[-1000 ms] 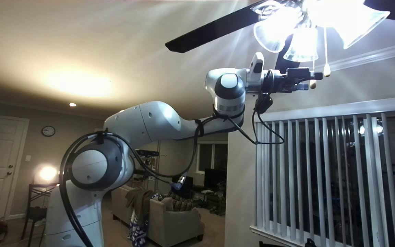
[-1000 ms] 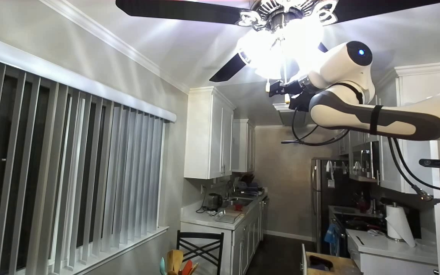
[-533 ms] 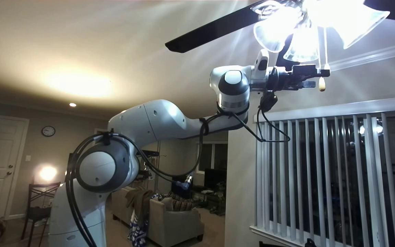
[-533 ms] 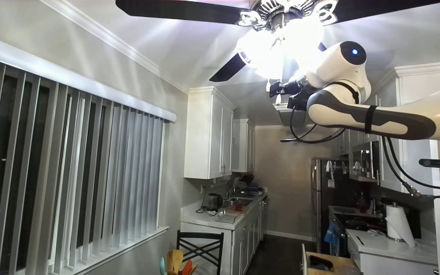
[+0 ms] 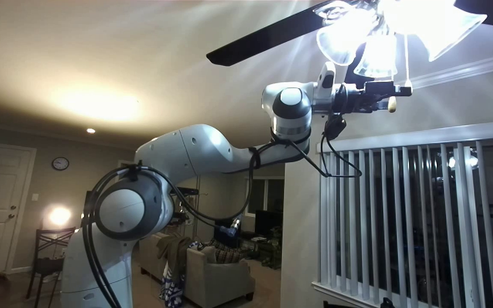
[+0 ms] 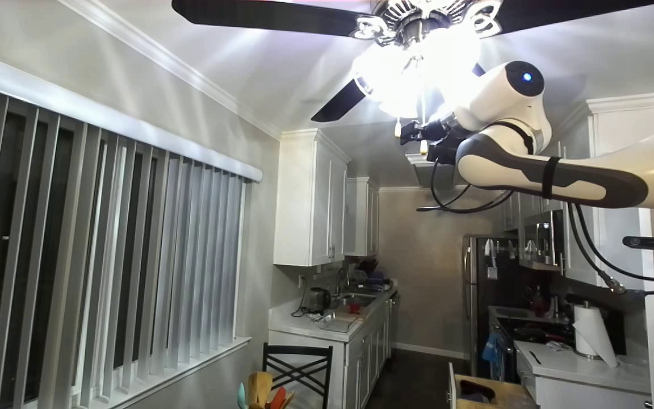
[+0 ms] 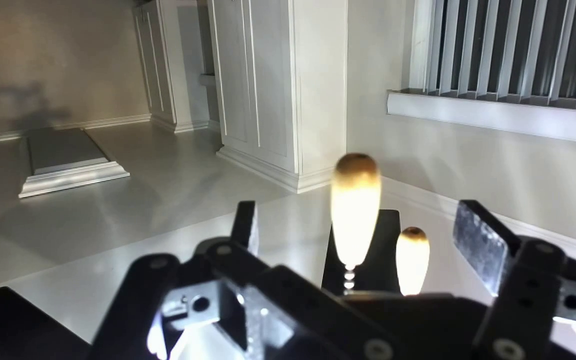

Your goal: Pull the longer white cord of the ceiling fan

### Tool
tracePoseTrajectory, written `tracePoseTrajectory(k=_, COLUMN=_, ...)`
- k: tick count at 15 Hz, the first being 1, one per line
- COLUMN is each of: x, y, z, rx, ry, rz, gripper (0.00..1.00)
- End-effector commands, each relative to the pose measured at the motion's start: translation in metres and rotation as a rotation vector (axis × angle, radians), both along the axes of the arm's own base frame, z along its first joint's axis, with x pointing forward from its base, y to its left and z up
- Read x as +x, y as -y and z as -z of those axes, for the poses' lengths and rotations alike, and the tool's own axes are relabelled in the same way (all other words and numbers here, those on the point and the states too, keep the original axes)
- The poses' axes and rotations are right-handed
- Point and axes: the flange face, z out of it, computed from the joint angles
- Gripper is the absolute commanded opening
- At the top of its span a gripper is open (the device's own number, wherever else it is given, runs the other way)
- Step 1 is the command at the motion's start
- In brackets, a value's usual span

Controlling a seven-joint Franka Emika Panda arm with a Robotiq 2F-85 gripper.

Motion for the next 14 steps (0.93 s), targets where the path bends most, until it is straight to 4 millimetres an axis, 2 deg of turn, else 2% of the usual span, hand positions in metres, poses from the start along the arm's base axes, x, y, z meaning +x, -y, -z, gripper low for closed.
tracePoseTrajectory(k=1, x=0.002, y=0.0, z=-0.001, rx=0.0, ry=-0.001, rz=0.0, gripper=1.0)
tracePoseTrajectory(k=11, x=0.002, y=0.006, z=-0.004, rx=0.01, ry=-0.004, rz=0.037, gripper=1.0)
tracePoseTrajectory(k=12, x=0.002, y=0.007, z=-0.005, rx=0.011, ry=-0.003, rz=0.043, gripper=0.88)
tracePoseTrajectory(k=13, x=0.0, y=0.01, z=-0.005, rx=0.017, ry=0.003, rz=0.049, gripper=0.99)
tracePoseTrajectory(k=14, x=-0.001, y=0.013, z=-0.006, rx=0.021, ry=0.008, rz=0.051, gripper=0.7)
